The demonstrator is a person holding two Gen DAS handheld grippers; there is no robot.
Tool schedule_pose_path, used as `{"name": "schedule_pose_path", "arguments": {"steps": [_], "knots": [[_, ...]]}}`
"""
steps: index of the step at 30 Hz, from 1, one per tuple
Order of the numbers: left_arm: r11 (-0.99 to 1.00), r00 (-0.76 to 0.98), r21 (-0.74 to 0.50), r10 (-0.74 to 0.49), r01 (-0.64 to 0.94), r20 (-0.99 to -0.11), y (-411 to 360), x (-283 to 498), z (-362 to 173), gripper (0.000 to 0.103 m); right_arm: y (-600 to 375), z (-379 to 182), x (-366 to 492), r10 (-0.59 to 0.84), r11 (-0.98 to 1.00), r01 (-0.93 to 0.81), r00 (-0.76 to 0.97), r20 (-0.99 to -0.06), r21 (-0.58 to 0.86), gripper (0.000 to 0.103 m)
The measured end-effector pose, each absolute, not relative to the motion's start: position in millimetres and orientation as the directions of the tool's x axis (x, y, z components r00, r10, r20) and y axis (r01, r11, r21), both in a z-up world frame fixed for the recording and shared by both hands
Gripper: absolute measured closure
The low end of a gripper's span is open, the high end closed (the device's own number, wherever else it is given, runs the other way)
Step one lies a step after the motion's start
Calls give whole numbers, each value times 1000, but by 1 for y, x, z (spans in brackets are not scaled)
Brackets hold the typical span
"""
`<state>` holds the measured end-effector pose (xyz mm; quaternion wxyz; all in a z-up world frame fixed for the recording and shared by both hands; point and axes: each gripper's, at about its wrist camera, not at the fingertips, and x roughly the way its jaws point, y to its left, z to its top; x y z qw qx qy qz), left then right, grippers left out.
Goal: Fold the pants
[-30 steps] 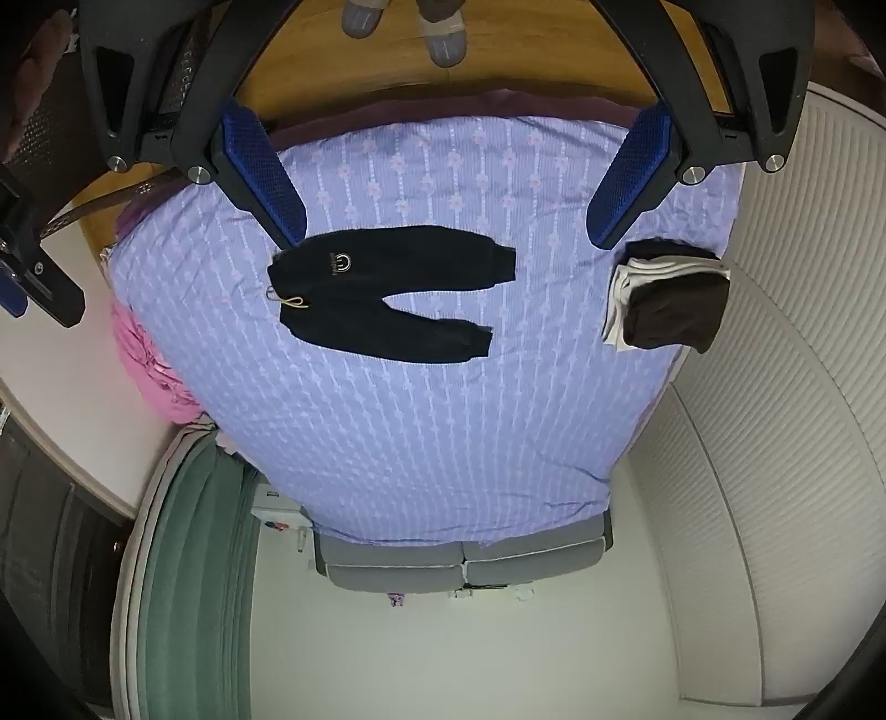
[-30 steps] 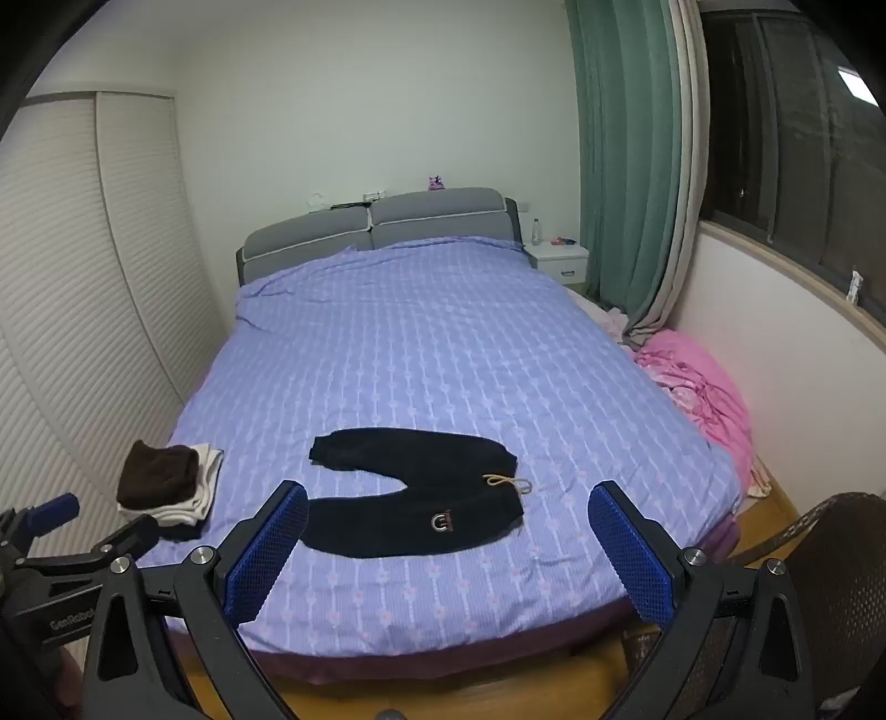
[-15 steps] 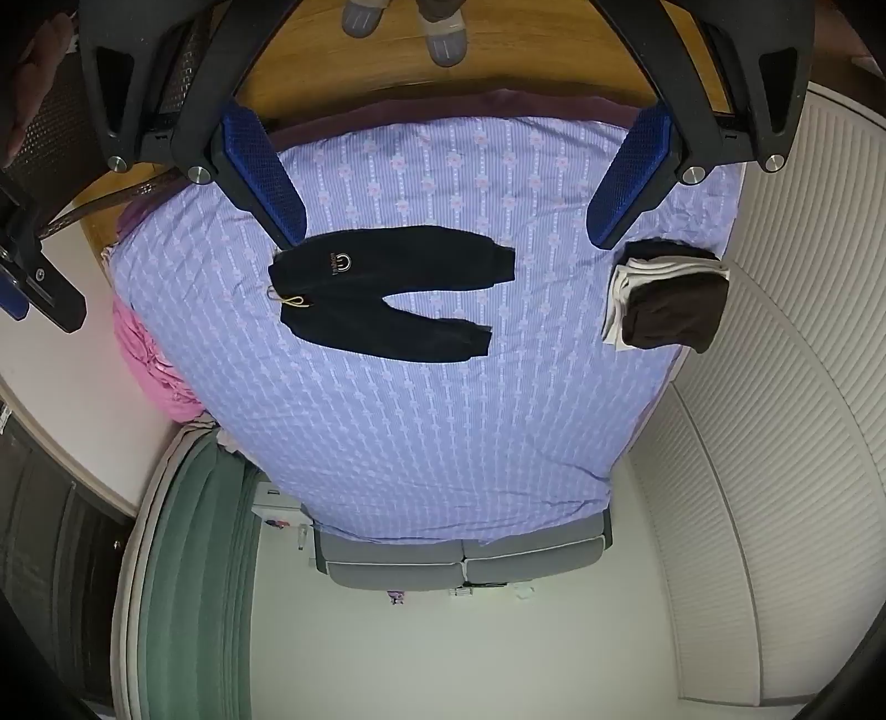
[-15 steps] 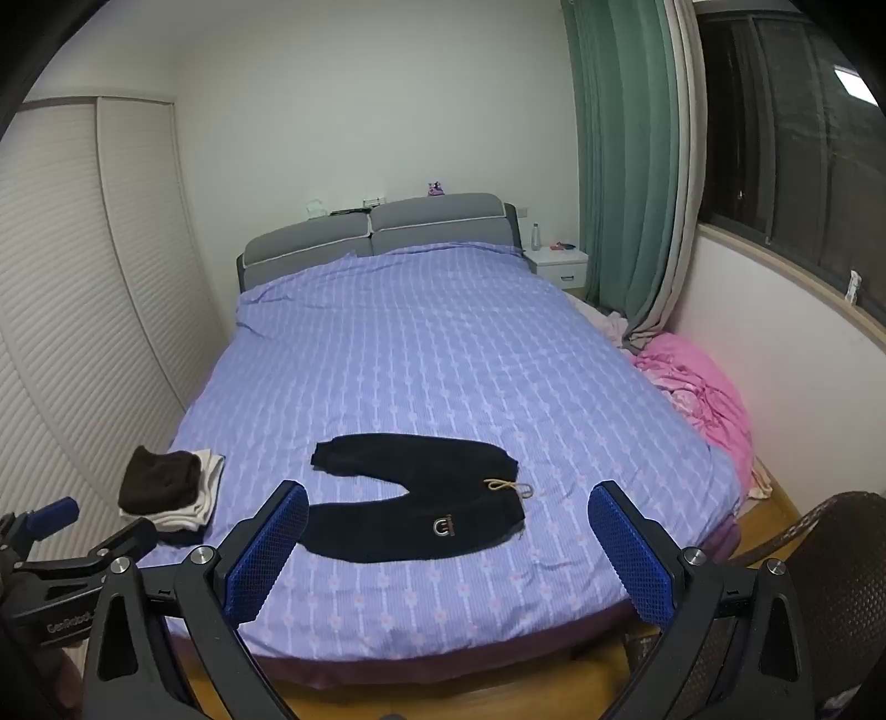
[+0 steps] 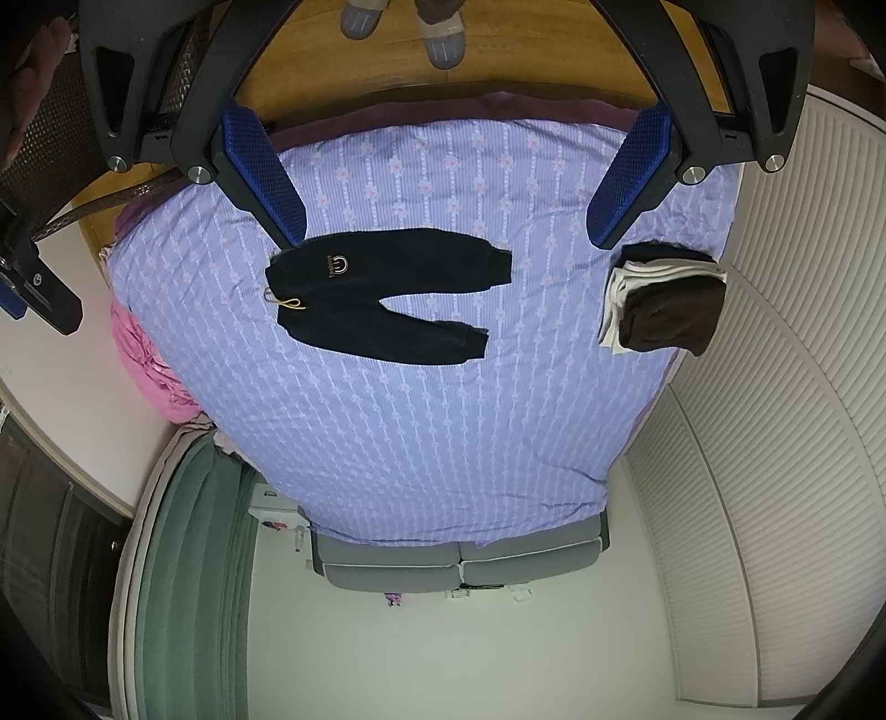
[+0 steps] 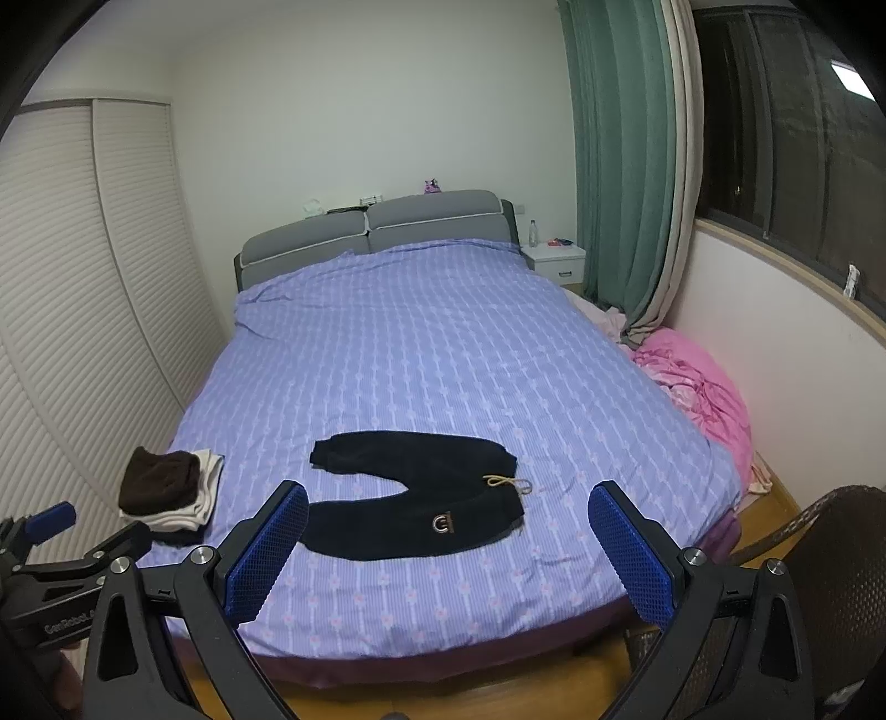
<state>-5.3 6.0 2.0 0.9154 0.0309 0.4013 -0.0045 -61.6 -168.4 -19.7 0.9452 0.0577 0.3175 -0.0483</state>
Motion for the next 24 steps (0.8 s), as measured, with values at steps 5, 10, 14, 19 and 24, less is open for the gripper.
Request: {"name": "schedule_pose_path", "arguments": {"steps": [5, 10, 14, 19, 24], "knots": [[998, 676, 53, 16, 34, -737, 7, -4, 1, 0, -169, -21, -61, -51, 989, 126, 794, -605, 81, 1], [998, 678, 54, 14, 38, -735, 7, -4, -1, 0, -167, -22, -63, -54, 988, 129, 796, -604, 81, 1], [998, 678, 56, 13, 41, -735, 8, -3, -2, 0, -169, -23, -61, -57, 988, 134, 795, -604, 83, 1], [998, 677, 53, 8, 45, -736, 6, -3, 0, 0, -170, -23, -58, -60, 987, 139, 793, -606, 84, 1], [998, 672, 45, 6, 40, -741, 10, -1, -3, 0, -173, -25, -61, -60, 987, 138, 795, -604, 84, 1]]}}
